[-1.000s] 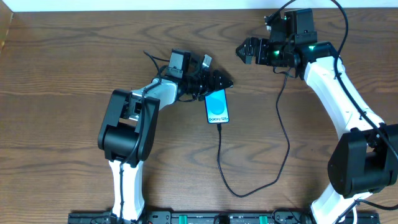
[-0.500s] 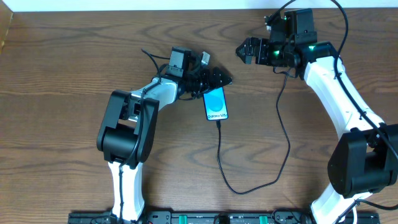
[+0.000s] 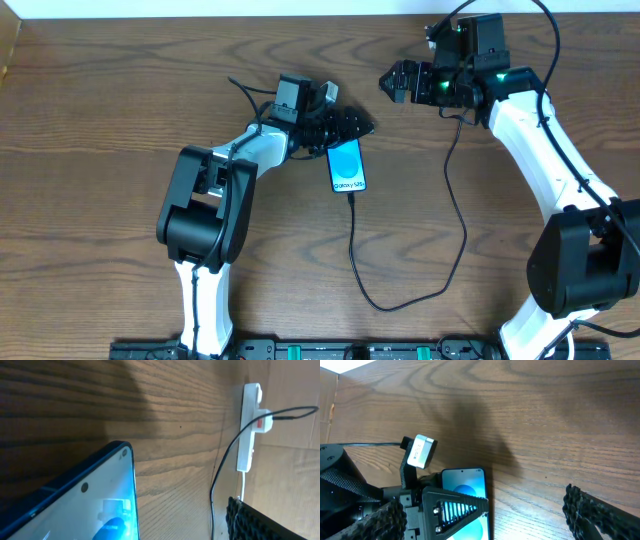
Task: Plug charger to phone and switch on socket
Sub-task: 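Lay the phone flat on the table with the left gripper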
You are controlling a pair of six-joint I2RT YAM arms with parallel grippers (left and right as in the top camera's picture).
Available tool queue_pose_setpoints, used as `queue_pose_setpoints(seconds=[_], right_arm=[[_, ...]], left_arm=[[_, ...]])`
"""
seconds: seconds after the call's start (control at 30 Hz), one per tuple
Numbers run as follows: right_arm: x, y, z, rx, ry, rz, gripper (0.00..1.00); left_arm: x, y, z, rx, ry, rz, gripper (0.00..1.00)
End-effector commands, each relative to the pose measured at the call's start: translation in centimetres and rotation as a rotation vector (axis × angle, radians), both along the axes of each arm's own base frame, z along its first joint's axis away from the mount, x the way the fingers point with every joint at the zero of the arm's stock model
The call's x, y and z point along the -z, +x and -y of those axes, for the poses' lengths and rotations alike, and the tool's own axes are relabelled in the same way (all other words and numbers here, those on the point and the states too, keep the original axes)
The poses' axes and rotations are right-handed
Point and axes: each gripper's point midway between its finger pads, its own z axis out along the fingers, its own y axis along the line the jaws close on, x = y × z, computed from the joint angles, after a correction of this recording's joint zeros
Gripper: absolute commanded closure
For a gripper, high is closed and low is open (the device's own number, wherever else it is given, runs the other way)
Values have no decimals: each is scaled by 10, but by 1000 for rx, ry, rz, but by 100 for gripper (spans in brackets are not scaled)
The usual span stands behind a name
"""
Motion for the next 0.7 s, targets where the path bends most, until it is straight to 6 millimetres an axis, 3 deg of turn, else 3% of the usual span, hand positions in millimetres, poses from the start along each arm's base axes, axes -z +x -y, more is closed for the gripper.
queue_pose_setpoints(seconds=[0.0, 0.67], right_arm=[[-14, 2, 2, 2, -4, 35, 1], [-12, 0, 2, 2, -6, 26, 1]], left_arm=[[54, -6, -27, -134, 171, -114, 14], [63, 3, -27, -233, 290, -74, 14]])
